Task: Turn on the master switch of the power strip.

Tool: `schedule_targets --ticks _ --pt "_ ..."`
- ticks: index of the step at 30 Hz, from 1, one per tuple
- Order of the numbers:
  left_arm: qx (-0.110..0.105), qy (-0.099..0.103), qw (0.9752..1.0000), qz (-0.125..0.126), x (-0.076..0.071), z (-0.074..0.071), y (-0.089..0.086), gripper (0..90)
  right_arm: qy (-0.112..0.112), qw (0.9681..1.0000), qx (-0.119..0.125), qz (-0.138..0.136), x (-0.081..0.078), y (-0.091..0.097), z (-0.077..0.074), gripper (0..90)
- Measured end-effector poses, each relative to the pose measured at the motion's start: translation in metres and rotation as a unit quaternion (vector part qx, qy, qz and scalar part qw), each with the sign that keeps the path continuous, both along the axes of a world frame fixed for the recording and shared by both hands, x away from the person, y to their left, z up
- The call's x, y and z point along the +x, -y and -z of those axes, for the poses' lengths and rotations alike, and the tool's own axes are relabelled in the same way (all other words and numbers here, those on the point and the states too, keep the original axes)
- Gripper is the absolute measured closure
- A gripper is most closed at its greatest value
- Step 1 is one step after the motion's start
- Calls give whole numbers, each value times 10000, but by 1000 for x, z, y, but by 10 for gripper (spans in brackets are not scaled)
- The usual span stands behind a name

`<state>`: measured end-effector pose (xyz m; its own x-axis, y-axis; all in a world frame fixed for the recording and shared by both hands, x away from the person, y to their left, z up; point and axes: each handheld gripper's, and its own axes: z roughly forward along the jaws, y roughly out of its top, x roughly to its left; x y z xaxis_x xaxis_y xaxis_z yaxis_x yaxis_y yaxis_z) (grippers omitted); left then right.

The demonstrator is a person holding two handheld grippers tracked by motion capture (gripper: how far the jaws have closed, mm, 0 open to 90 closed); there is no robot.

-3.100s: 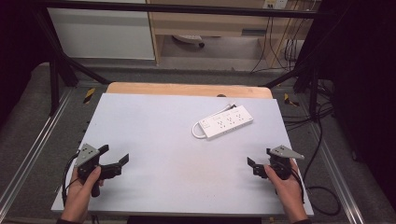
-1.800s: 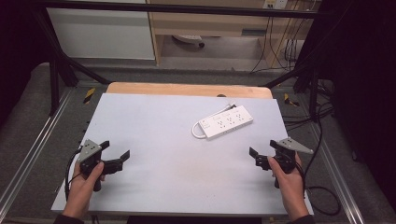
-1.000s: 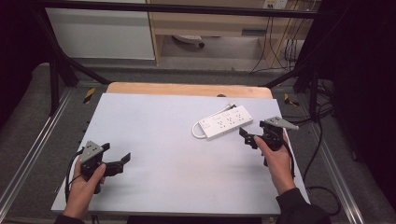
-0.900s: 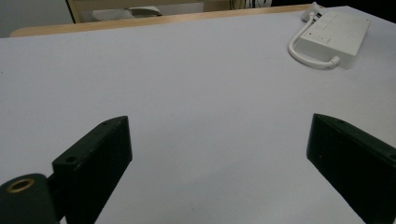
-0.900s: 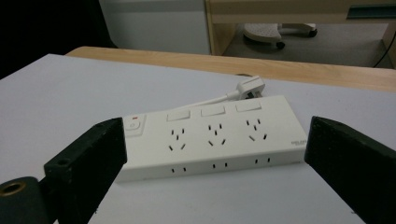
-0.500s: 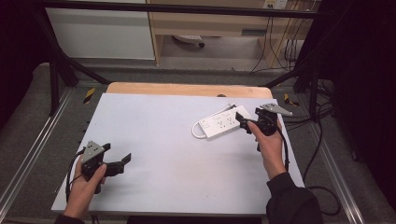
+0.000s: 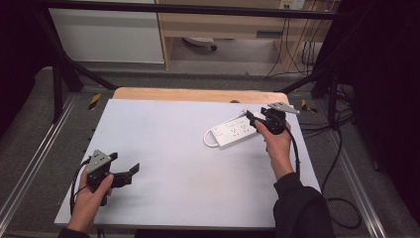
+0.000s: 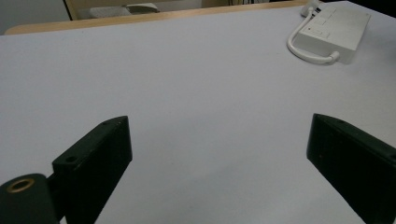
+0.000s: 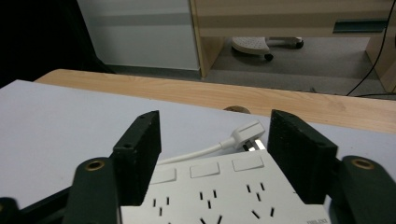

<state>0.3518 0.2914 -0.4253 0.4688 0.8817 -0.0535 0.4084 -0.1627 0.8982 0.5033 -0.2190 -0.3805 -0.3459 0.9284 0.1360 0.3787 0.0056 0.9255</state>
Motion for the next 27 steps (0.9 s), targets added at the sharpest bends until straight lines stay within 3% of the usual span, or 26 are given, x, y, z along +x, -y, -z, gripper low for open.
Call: schedule_targets --ticks 15,27 --pt "39 -19 10000 28 0 1 1 67 41 10000 -9 -60 16 -21 9 679" --pt "73 0 10000 40 0 0 1 67 3 9999 -45 -137 25 -33 23 837"
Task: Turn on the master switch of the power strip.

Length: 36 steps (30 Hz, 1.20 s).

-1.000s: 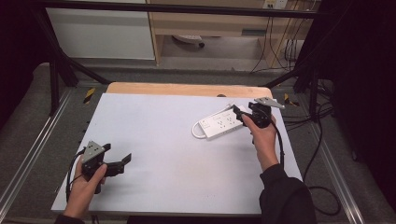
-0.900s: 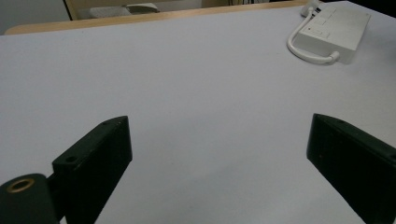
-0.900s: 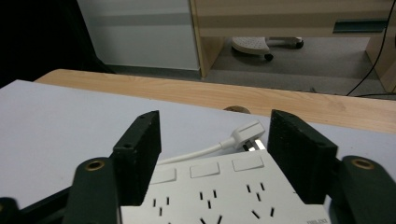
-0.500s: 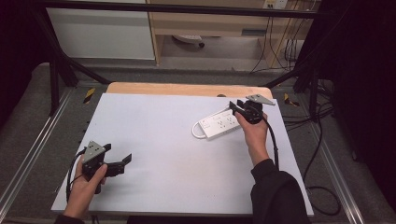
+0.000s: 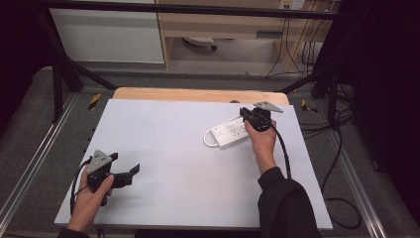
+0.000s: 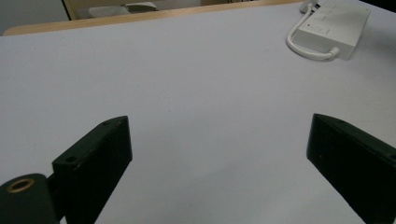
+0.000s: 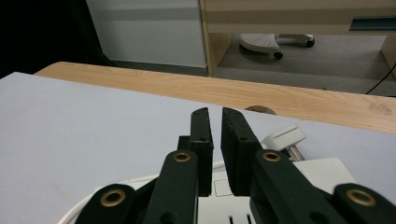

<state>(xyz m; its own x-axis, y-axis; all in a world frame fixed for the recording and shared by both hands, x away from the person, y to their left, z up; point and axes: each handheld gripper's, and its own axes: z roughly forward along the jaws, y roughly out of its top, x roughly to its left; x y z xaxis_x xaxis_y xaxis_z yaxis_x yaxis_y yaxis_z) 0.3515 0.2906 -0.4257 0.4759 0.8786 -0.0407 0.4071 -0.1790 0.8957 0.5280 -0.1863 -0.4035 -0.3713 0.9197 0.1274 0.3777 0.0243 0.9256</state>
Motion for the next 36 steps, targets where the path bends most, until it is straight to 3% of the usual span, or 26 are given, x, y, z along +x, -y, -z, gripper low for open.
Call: schedule_targets --ticks 7,14,23,36 --pt "2 6 10000 6 0 0 0 67 -47 9999 -74 -67 3 -9 9 897" --pt "-5 20 10000 -11 0 0 -1 67 -185 9998 7 -110 6 -16 17 900" --pt "6 11 10000 -12 0 0 -1 67 -320 9986 -258 -334 8 -31 23 900" --pt "32 33 10000 -16 -1 0 -1 67 -679 9954 -414 -537 9 -47 32 900"
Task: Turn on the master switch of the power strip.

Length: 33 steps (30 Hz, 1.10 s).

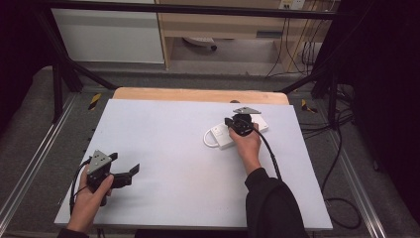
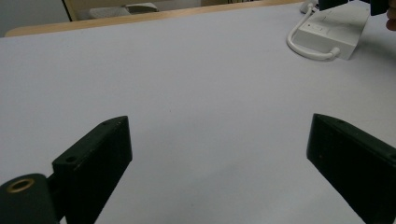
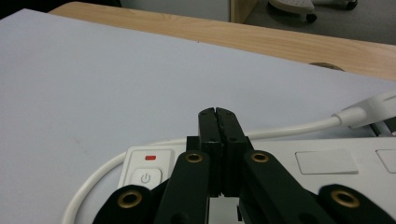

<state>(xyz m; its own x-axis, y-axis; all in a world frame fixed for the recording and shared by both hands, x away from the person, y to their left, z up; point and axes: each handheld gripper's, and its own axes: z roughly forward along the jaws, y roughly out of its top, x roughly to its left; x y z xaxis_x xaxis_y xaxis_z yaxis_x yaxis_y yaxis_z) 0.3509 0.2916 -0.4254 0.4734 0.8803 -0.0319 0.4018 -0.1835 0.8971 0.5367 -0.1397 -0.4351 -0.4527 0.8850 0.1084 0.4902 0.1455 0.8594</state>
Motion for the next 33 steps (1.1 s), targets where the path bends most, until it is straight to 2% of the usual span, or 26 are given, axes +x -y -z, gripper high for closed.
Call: schedule_targets --ticks 10,15,33 --pt "2 0 10000 3 0 0 0 67 -117 9999 -124 -13 1 0 4 900" --pt "-2 -2 10000 -7 0 0 0 67 -165 9998 -106 -39 -1 -2 5 900" --pt "-2 -22 10000 -3 0 0 0 67 -120 9992 -151 -349 -14 -20 4 900"
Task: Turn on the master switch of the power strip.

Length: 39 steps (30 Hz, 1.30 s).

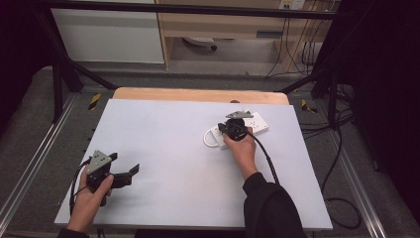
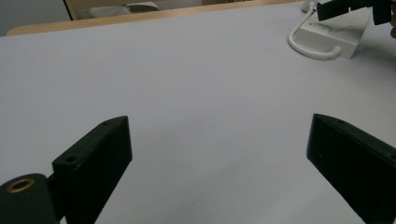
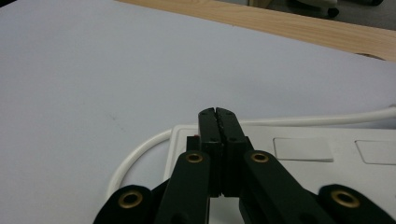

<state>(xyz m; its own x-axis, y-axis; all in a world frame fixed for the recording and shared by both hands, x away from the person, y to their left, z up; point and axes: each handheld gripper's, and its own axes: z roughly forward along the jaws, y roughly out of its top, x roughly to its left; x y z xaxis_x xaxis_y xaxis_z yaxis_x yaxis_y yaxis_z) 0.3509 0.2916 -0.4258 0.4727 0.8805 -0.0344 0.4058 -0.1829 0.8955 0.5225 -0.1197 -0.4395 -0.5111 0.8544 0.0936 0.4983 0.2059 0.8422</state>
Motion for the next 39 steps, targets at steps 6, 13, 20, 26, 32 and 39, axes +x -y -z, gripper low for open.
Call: schedule_targets --ticks 6,13,20,26,32,39 --pt "-1 -5 10000 2 0 0 0 67 8 10000 -39 -57 -2 -4 1 900" --pt "3 -13 10000 12 0 0 0 67 17 9999 -87 -76 -3 -5 2 900" --pt "5 -12 10000 11 0 0 0 67 25 9999 -114 -100 -4 -6 2 900" --pt "9 -19 10000 16 0 1 1 67 59 9998 -149 -88 -4 -7 3 900" --pt "5 -20 10000 15 0 1 0 67 57 9998 -183 -96 -4 -7 3 900" --pt "29 -15 10000 21 0 0 0 67 80 9997 -181 -118 -5 -8 4 900"
